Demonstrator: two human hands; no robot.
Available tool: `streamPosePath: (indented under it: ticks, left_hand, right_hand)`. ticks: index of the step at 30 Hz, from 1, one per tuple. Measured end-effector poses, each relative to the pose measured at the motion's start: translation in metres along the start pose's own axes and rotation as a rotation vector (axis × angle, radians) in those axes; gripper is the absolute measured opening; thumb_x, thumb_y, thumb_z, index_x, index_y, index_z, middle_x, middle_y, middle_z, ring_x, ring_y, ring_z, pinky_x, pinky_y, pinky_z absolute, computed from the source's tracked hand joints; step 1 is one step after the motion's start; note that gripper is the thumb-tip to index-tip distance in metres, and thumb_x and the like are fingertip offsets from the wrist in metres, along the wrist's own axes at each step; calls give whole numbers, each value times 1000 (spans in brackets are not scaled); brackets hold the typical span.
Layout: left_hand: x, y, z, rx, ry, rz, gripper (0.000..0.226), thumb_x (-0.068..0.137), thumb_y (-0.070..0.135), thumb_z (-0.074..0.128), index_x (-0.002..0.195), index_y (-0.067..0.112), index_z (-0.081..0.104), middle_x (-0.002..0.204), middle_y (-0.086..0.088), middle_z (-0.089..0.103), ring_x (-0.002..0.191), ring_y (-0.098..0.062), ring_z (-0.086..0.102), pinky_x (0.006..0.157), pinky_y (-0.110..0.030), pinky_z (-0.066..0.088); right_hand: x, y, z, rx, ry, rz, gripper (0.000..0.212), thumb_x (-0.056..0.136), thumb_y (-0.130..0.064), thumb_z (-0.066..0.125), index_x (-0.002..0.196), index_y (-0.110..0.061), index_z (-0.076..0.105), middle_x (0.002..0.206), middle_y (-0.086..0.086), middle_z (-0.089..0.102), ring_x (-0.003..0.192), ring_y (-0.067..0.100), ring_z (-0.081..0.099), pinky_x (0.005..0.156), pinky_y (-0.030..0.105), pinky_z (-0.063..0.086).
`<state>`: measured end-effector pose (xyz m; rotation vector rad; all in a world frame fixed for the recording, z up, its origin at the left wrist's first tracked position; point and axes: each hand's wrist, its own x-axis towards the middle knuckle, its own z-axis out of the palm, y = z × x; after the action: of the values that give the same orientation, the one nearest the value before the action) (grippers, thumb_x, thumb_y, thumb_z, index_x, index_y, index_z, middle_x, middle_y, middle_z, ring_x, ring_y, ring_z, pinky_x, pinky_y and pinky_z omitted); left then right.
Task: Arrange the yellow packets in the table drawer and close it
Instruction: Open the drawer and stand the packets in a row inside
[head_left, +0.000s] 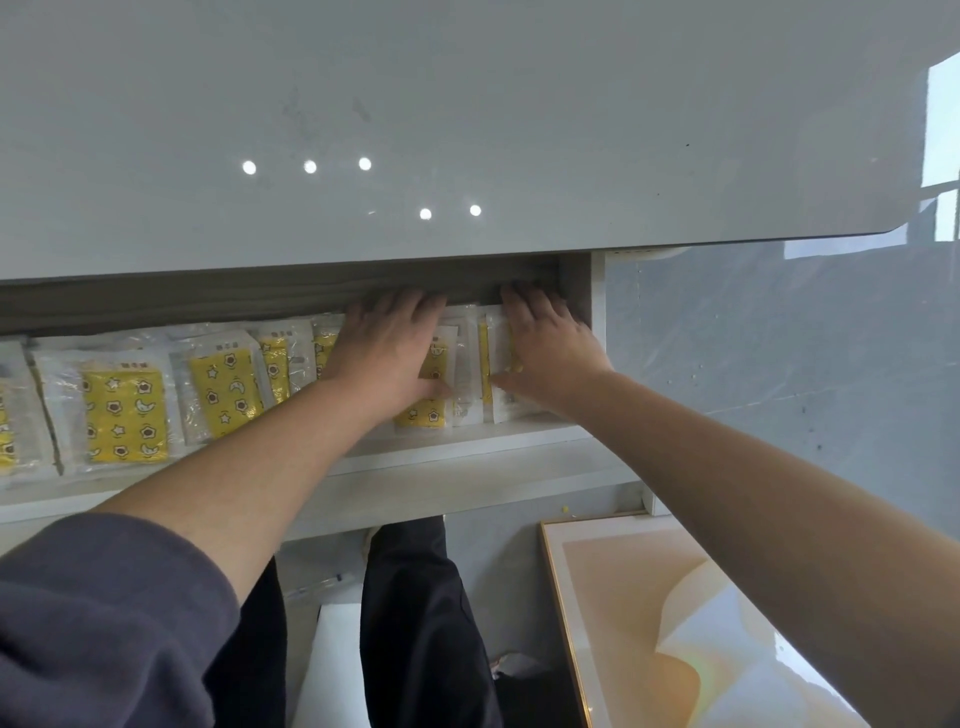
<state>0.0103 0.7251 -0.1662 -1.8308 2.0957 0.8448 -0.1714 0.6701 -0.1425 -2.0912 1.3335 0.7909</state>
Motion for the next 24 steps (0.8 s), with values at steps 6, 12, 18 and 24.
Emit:
streamPosePath:
  ticks: [6, 12, 18, 24]
  left_hand:
    - [-4, 2, 4, 55, 22, -68, 96, 70, 67, 67, 142, 13, 32, 135, -8, 42, 123, -29, 43, 102, -44, 37]
    - [-13, 2, 0, 5, 109, -76, 83, 76, 61, 66, 139, 14, 39, 137, -9, 43, 126, -31, 41, 106, -50, 30]
    - [-11, -10, -6, -196, 153, -66, 20, 87, 32, 66, 95, 15, 58, 107, -4, 56, 100, -26, 52, 88, -38, 38]
    - [12, -6, -13, -359, 129, -154, 17, 95, 34, 55, 93, 17, 54, 91, -2, 54, 79, -19, 49, 64, -28, 35]
  right_hand:
    - [5, -2, 2, -40, 5, 21, 94, 80, -46, 71, 151, -18, 16, 150, 6, 29, 139, 28, 28, 113, 44, 29]
    - [1, -2, -4, -64, 115, -53, 75, 89, -40, 60, 151, -22, 20, 148, 3, 33, 136, 26, 32, 113, 42, 27]
    - [1, -4, -1, 33, 73, -11, 58, 93, -28, 51, 146, -21, 29, 144, 6, 38, 134, 27, 35, 113, 44, 27]
    - [8, -7, -8, 84, 66, 17, 57, 93, -16, 47, 147, -21, 31, 142, 7, 40, 131, 29, 39, 111, 43, 30]
